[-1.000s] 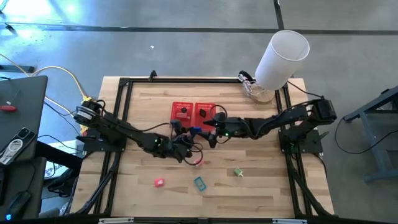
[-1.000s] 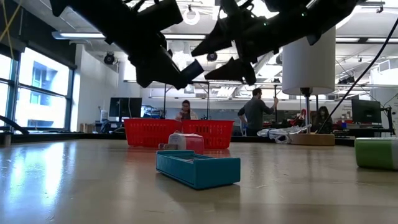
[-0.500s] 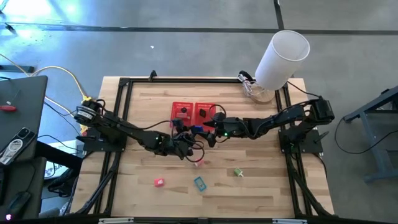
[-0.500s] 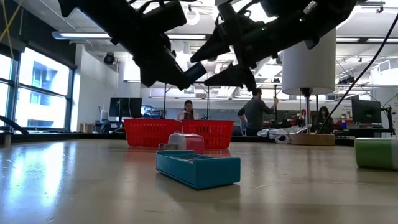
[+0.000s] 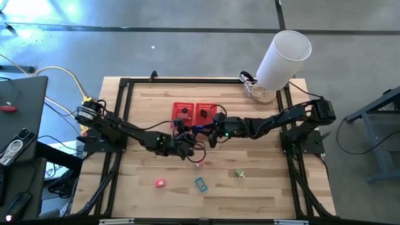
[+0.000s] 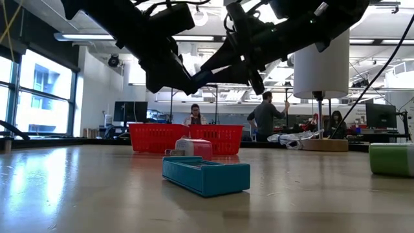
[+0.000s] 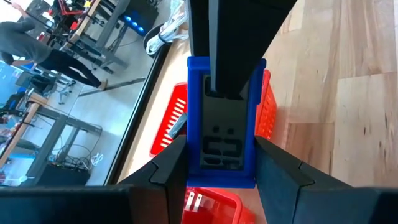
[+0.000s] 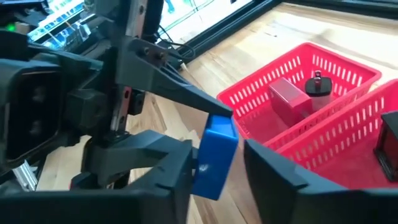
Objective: Pick & Place Office items
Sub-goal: Put the dark blue digital clock into the right red bin
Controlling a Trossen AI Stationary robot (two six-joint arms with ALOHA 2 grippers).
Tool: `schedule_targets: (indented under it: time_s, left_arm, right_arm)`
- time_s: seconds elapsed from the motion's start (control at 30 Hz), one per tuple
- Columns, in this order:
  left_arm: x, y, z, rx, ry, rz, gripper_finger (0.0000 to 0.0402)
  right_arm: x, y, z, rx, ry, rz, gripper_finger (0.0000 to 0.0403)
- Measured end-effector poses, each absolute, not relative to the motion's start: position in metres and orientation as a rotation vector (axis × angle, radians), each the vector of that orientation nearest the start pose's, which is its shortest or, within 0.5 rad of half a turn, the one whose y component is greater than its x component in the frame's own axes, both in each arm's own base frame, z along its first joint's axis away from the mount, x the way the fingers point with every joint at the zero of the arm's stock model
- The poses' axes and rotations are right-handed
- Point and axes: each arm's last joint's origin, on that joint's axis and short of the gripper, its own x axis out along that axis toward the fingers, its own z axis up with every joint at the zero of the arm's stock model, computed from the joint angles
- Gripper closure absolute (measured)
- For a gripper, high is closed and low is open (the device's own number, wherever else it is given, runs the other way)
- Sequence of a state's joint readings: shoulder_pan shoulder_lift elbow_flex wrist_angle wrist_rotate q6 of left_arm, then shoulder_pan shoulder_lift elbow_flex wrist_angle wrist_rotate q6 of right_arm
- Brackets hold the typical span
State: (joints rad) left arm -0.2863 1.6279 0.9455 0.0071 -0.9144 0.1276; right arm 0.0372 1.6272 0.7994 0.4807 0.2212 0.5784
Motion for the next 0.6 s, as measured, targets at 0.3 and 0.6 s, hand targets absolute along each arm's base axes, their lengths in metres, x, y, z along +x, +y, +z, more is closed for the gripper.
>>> schedule_targets:
  time_s: [0.3,0.6]
  left_arm:
    - [0.3231,-0.0682,0.2056,0.52,0.614,0.581,0.0258]
    - [0.3226,-0.0748,0.2063,0.508,0.598,0.552,0.0162]
  right_arm:
    - [0.335,0.0058,0.1943,0.5,0.293,-0.259,0.0348]
    - [0.3337,0.0063,0.191,0.426,0.333,-0.253,0.035]
